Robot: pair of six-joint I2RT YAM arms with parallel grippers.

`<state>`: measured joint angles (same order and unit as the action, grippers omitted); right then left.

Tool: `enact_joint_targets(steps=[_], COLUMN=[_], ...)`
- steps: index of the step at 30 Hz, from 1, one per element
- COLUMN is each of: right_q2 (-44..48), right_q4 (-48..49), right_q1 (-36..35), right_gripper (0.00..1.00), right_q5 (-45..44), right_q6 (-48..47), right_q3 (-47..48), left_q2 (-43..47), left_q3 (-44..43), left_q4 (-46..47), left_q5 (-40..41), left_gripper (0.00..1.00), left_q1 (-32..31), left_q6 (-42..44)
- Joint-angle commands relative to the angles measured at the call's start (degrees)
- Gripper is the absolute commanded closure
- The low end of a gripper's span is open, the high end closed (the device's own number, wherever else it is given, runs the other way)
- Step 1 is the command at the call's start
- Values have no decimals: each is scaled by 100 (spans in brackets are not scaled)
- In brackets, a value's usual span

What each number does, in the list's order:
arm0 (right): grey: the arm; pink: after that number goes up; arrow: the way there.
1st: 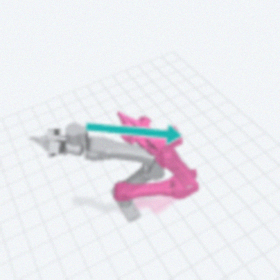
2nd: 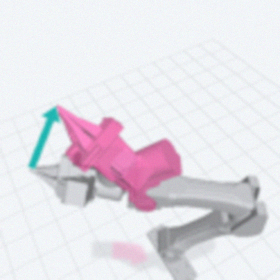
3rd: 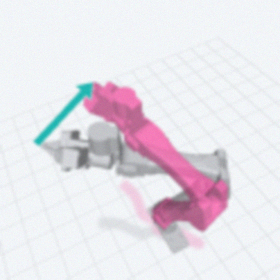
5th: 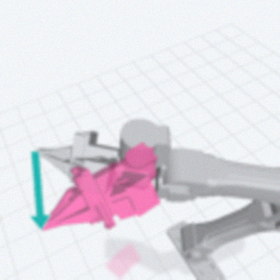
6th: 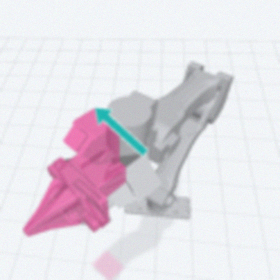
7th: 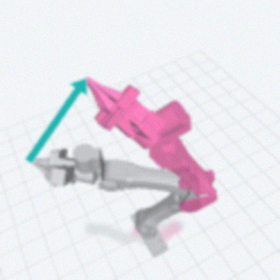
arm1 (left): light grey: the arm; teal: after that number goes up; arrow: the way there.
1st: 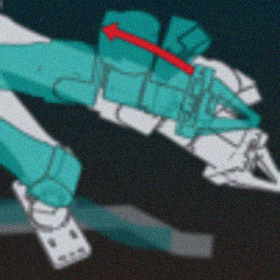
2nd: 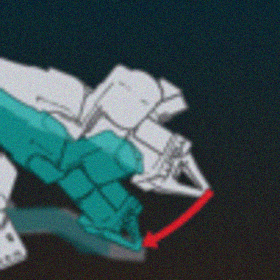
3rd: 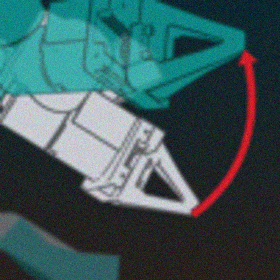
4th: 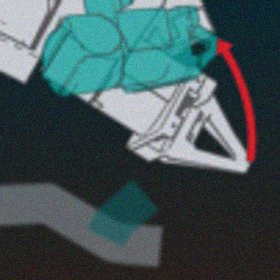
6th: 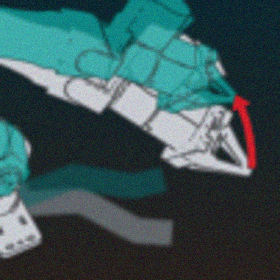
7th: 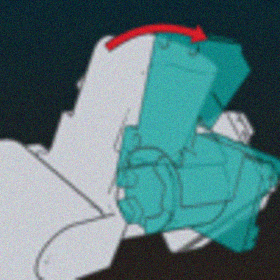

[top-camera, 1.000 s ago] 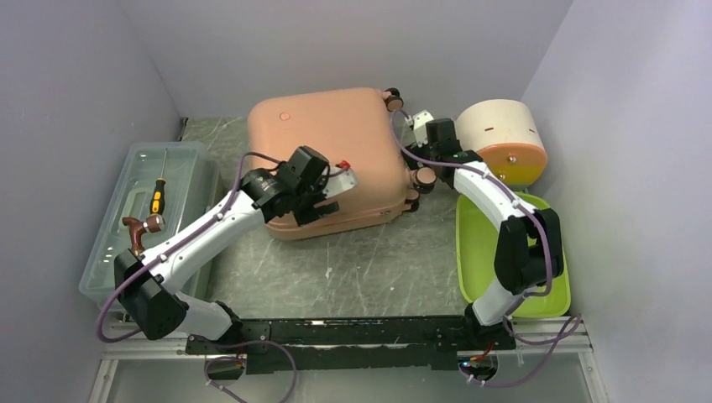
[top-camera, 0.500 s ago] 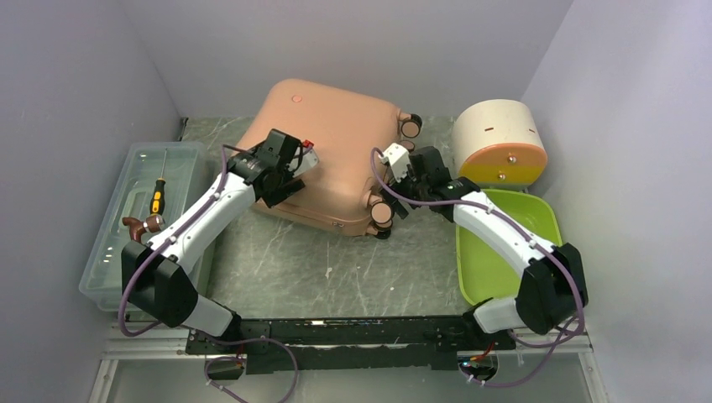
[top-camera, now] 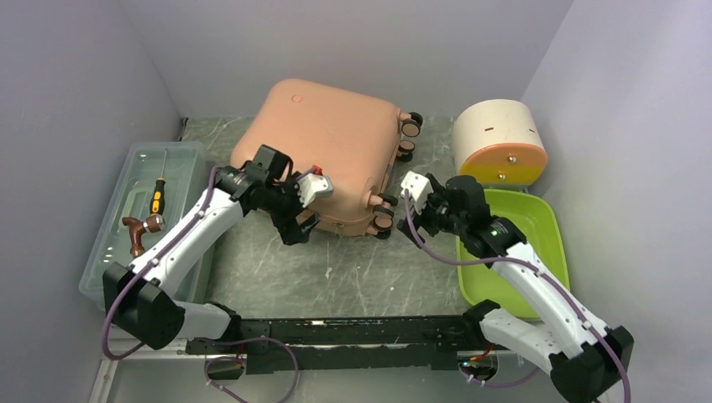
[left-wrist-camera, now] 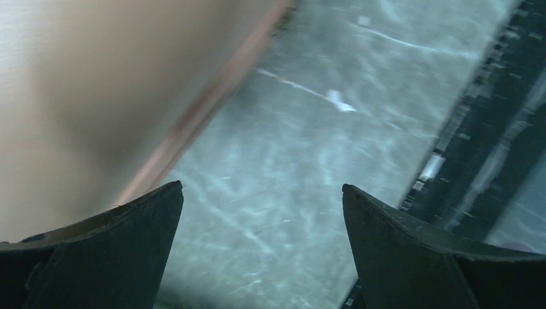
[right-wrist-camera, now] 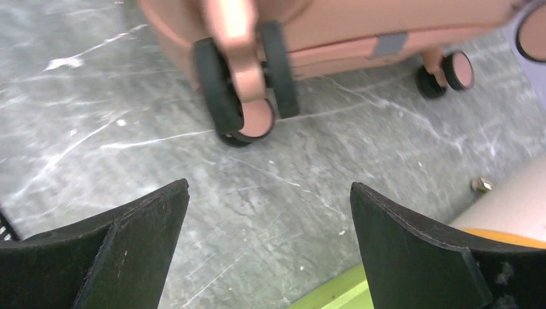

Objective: Open, take out, and arrange the luggage
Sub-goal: Adjust the luggage at the center of the board.

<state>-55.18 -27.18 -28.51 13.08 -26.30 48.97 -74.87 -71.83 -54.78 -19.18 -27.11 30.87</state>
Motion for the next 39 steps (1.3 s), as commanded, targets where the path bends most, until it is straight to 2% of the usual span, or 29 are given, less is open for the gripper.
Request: enact_joint_targets(steps=[1,4,7,12,17,21,24,26,29,34,39], right_q2=[620,942,948,579,156,-234,-365,-414,-566,-965,-1011], right_q4=[-791,-1168,-1022,-510,-1239,-1716,-1305,-587,509,1299,1728], right_q1=[21,27,26,13,-81,-162,-194,-223,-242,-186,98], right_gripper=[0,2,3,6,7,8,9,9,8,6,4], right_q5=[1491,2251,2642,2775,4123,4404,4185,3793,2769,1211,975], right_q6=[-825,-1163,-1094,-994,-1405,-1716,-1464,-866,-263,-186,-102], right_q3=[-127,-238,-369,-385,138,550,488,304,70,175,179], left_q2=[-186,-150,-99,-36,71,-208,-654,-979,-1391,-1784,-2120], left_q3=[2,-209,-372,-593,-345,-227,-378,-542,-780,-1056,-1310], left_q4=[-412,-330,-91,107,142,333,449,523,607,726,570], left_q5=[-1487,-1472,-1335,-206,-101,-39,230,501,594,415,97], left_gripper=[0,1,1,1,1,1,1,1,1,1,1], left_q1=[-118,-119,-119,-44,179,180,182,180,180,180,180], left_q6=[199,227,157,-18,8,-81,-166,-226,-286,-360,-367])
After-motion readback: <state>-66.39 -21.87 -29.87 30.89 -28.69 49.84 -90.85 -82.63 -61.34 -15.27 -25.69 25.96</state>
